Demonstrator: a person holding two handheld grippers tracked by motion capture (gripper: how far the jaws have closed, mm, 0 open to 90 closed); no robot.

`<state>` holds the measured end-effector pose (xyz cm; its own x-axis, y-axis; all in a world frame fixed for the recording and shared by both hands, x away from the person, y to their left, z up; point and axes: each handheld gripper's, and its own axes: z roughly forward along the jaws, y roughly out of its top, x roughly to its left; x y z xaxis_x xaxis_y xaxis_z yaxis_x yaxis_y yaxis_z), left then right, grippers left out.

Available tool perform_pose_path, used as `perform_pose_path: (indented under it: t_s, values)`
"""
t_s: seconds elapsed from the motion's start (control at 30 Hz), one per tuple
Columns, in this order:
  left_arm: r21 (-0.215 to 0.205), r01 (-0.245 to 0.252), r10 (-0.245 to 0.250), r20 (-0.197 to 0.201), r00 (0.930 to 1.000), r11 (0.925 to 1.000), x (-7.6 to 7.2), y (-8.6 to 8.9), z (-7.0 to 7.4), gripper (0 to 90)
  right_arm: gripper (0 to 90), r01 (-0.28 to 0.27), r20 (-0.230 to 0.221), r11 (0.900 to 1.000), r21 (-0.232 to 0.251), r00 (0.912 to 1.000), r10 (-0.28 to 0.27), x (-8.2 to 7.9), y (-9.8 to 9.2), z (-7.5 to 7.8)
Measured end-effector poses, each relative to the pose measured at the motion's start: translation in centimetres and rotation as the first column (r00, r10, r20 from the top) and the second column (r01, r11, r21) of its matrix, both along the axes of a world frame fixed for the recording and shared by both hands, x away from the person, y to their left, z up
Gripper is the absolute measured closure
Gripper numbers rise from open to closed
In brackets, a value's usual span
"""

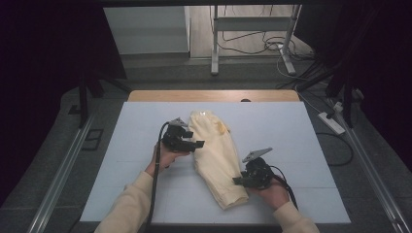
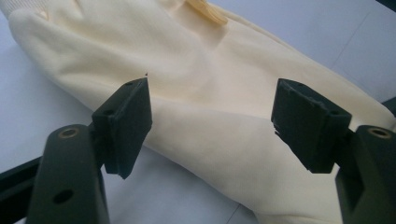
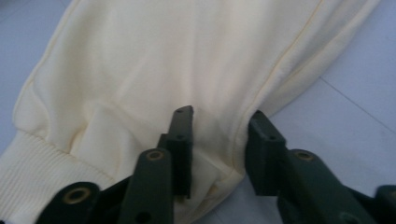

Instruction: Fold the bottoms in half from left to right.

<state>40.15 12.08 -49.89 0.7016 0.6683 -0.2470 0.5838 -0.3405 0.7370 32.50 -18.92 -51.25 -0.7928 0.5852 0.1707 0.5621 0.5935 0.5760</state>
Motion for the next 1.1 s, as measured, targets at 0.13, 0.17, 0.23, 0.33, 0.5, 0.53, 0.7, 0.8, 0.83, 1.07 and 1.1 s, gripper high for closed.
perform_pose_path:
  t_s: [0.13, 0.17, 0.23, 0.33, 0.5, 0.53, 0.7, 0.8, 0.83, 1.07, 1.1]
  values:
    - [-0.001, -0.002, 0.002, 0.000, 1.0000, 1.0000, 0.0, 0.1, 0.0, 28.1, 79.9, -0.015, -0.004, 1.000, 0.013, 0.9999, 0.015, -0.3, -0.1, 0.0]
    - [-0.002, -0.003, 0.003, 0.002, 1.0000, 1.0000, 0.0, 0.1, 0.0, 28.1, 80.3, -0.016, -0.004, 1.000, 0.012, 0.9999, 0.016, -0.4, 0.0, 0.0]
    - [-0.002, -0.003, 0.003, 0.003, 1.0000, 1.0000, 0.0, 0.2, 0.0, 28.1, 80.5, -0.027, -0.007, 1.000, 0.011, 0.9996, 0.027, -0.7, 0.2, 0.1]
    - [-0.003, -0.003, 0.003, 0.004, 1.0000, 1.0000, 0.0, 0.2, 0.0, 28.1, 80.6, -0.048, -0.016, 0.999, 0.012, 0.9987, 0.048, -1.2, 0.5, 0.1]
    - [-0.002, -0.001, 0.001, 0.007, 1.0000, 1.0000, 0.0, 0.3, 0.1, 28.1, 80.5, -0.080, -0.015, 0.997, 0.008, 0.9967, 0.080, -2.2, 1.2, 0.2]
    - [-0.001, 0.000, 0.000, 0.008, 1.0000, 1.0000, 0.0, 0.3, 0.1, 28.1, 80.5, -0.087, -0.017, 0.996, 0.010, 0.9961, 0.087, -2.4, 1.4, 0.1]
    - [-0.005, -0.002, 0.002, 0.009, 1.0000, 1.0000, 0.0, 0.2, 0.1, 28.0, 80.4, -0.124, -0.004, 0.992, 0.012, 0.9923, 0.124, -3.2, 2.5, 0.1]
    - [-0.006, -0.002, 0.002, 0.008, 1.0000, 1.0000, 0.0, 0.2, 0.1, 27.9, 80.3, -0.140, 0.014, 0.990, -0.002, 0.9901, 0.140, -3.5, 2.9, 0.2]
    - [-0.006, -0.002, 0.002, 0.008, 1.0000, 1.0000, 0.0, 0.2, 0.1, 27.9, 80.3, -0.144, 0.016, 0.990, 0.000, 0.9895, 0.144, -3.5, 2.9, 0.2]
    - [-0.004, -0.004, 0.004, 0.009, 1.0000, 1.0000, 0.0, 0.3, 0.2, 27.8, 72.0, -0.171, 0.032, 0.985, 0.008, 0.9847, 0.171, -3.2, 2.6, 0.2]
    - [-0.005, -0.004, 0.004, 0.009, 1.0000, 1.0000, 0.0, 0.3, 0.2, 27.8, 66.5, -0.176, 0.037, 0.984, 0.004, 0.9837, 0.176, -3.0, 2.4, 0.4]
